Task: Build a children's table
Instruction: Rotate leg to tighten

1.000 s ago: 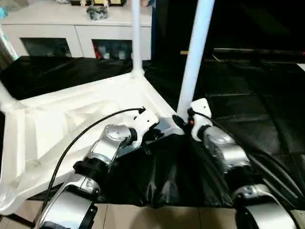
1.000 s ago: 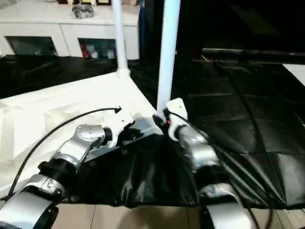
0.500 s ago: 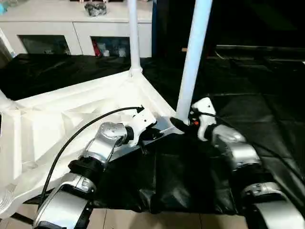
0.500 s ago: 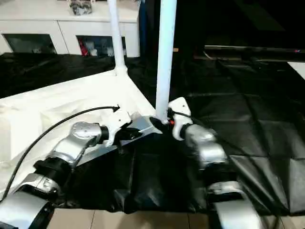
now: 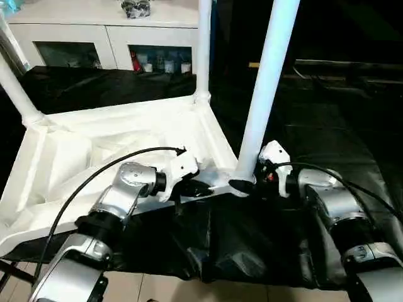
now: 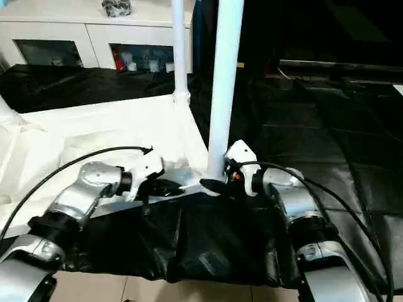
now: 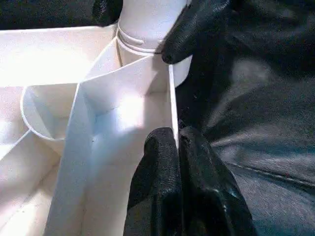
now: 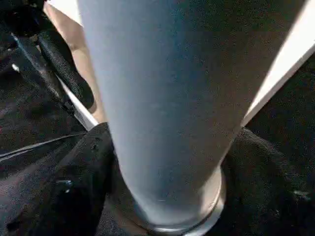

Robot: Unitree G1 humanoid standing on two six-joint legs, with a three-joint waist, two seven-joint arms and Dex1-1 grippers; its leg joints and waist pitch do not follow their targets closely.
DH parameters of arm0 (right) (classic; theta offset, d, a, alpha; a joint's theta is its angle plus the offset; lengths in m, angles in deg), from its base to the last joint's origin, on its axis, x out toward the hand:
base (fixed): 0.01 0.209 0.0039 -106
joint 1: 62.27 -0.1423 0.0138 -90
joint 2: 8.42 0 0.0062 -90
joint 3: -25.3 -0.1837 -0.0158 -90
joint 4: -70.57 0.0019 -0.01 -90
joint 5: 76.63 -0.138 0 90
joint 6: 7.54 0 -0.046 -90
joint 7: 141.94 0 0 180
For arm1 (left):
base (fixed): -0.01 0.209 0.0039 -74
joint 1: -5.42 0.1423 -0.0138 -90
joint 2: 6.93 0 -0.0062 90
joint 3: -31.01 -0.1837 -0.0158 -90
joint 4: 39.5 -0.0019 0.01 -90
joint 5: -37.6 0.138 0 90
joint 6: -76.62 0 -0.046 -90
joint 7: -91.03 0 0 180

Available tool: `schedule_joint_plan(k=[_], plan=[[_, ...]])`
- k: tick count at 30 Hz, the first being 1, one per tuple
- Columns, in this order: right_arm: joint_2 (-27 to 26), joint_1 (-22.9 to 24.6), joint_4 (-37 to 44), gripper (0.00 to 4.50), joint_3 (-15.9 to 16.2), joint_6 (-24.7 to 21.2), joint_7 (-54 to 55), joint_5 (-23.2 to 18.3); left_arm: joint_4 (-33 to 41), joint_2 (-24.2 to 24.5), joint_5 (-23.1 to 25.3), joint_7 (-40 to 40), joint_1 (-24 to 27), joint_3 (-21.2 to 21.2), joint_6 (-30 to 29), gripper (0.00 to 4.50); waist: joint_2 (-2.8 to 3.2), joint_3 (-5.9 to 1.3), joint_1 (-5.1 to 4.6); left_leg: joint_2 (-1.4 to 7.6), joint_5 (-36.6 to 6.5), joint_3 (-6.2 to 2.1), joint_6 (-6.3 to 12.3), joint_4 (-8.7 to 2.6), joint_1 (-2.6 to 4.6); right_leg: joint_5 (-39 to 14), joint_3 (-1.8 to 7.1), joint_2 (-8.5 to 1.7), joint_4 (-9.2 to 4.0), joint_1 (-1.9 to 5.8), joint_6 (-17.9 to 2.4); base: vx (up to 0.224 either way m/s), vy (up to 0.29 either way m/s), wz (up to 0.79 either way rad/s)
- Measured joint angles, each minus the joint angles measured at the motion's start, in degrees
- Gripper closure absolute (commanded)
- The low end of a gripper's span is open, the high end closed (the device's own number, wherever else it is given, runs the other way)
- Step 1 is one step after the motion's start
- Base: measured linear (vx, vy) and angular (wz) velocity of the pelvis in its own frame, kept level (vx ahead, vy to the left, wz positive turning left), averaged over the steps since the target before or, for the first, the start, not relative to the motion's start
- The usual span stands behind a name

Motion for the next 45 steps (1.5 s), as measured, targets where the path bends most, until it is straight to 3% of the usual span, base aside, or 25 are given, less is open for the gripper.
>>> schedule_joint_plan(k=[6, 15, 22, 29, 32, 33, 36, 39, 43, 45], plan=[[0.1, 0.0, 0.2, 1.79, 0.4, 0.6, -0.9, 0.0, 0.3, 0.9, -0.2, 0.5, 0.1, 0.0, 0.0, 4.5, 0.0, 0.0, 0.08, 0.06, 0.1, -0.01, 0.19, 0.28, -0.43, 0.0, 0.01, 0.03, 0.28, -0.42, 0.0, 0.0, 0.0, 0.0], [-1.7, 0.8, 0.4, 1.87, 0.1, 0.5, 1.7, 0.1, 0.5, 0.6, 0.1, -1.2, 0.4, -0.1, 0.0, 4.5, -0.04, -0.02, 0.06, 0.07, 0.0, -0.01, 0.06, 0.36, -0.37, 0.0, 0.03, 0.03, 0.4, -0.4, 0.0, 0.0, 0.0, 0.0], [-10.2, 0.0, -3.2, 1.87, -5.2, -0.8, 23.0, 0.4, -4.6, -4.0, 2.9, -12.8, -2.7, 1.1, -1.9, 4.5, -0.08, -0.07, -1.05, -0.01, 0.1, -0.03, -0.1, 0.44, -0.15, 0.4, 0.25, 0.06, 0.34, -0.24, -0.3, 0.0, 0.0, 0.0], [-16.8, -5.4, -9.8, 1.88, -9.7, -2.8, 45.3, 1.3, -10.8, -10.3, 4.3, -25.1, -6.6, 1.6, -3.7, 4.5, -0.06, -0.08, -1.12, -0.2, 0.1, -0.01, -0.09, 0.44, -0.18, 0.5, 0.59, 0.08, -0.04, -0.22, -0.4, 0.0, 0.0, 0.0], [-17.6, -6.7, -11.7, 1.88, -10.4, -2.0, 48.5, 1.4, -11.9, -11.1, 5.0, -26.3, -7.5, 1.6, -3.3, 4.5, -0.07, -0.08, -1.07, -0.27, 0.1, 0.0, -0.09, 0.43, -0.23, 0.6, 0.75, 0.11, -0.05, -0.24, -0.4, 0.0, 0.0, 0.0], [-17.8, -6.8, -11.9, 1.88, -10.4, -1.6, 48.9, 1.4, -12.0, -11.1, 5.1, -26.4, -7.5, 1.6, -3.3, 4.5, -0.08, -0.08, -1.08, -0.27, 0.1, 0.0, -0.08, 0.44, -0.25, 0.6, 0.78, 0.12, -0.05, -0.26, -0.4, 0.0, 0.0, 0.0], [-18.0, -6.9, -12.3, 1.16, -11.3, -0.7, 48.6, 1.0, -12.0, -11.1, 5.1, -26.4, -7.6, 1.6, -3.0, 4.5, -0.08, -0.09, -1.01, -0.27, 0.1, 0.0, -0.08, 0.41, -0.25, 0.7, 0.84, 0.16, -0.04, -0.27, -0.4, 0.0, 0.0, 0.0], [-17.8, -6.8, -12.0, 0.99, -12.1, -0.5, 46.4, 0.2, -12.0, -10.9, 5.1, -26.2, -7.6, 1.6, -2.3, 4.5, -0.08, -0.09, -1.0, -0.26, 0.1, 0.01, -0.07, 0.35, -0.3, 0.7, 0.84, 0.17, -0.04, -0.36, -0.3, 0.0, 0.0, 0.0], [-13.8, -4.6, -9.3, 0.87, -8.8, -0.2, 39.1, 1.2, -12.0, -11.0, 5.1, -25.6, -7.6, 1.3, -1.7, 4.5, -0.08, -0.08, -0.64, -0.26, 0.1, 0.02, -0.06, 0.35, -0.39, 0.7, 0.84, 0.17, -0.05, -0.41, -0.3, 0.0, 0.0, 0.0], [-8.1, -1.0, -4.5, 0.87, -6.7, -0.1, 30.7, 1.1, -12.0, -10.9, 5.1, -24.9, -7.6, 1.0, -1.0, 4.5, -0.06, -0.07, -0.12, -0.26, 0.1, 0.05, -0.04, 0.36, -0.43, 0.7, 0.87, 0.17, -0.06, -0.4, -0.2, 0.0, 0.0, 0.0]])
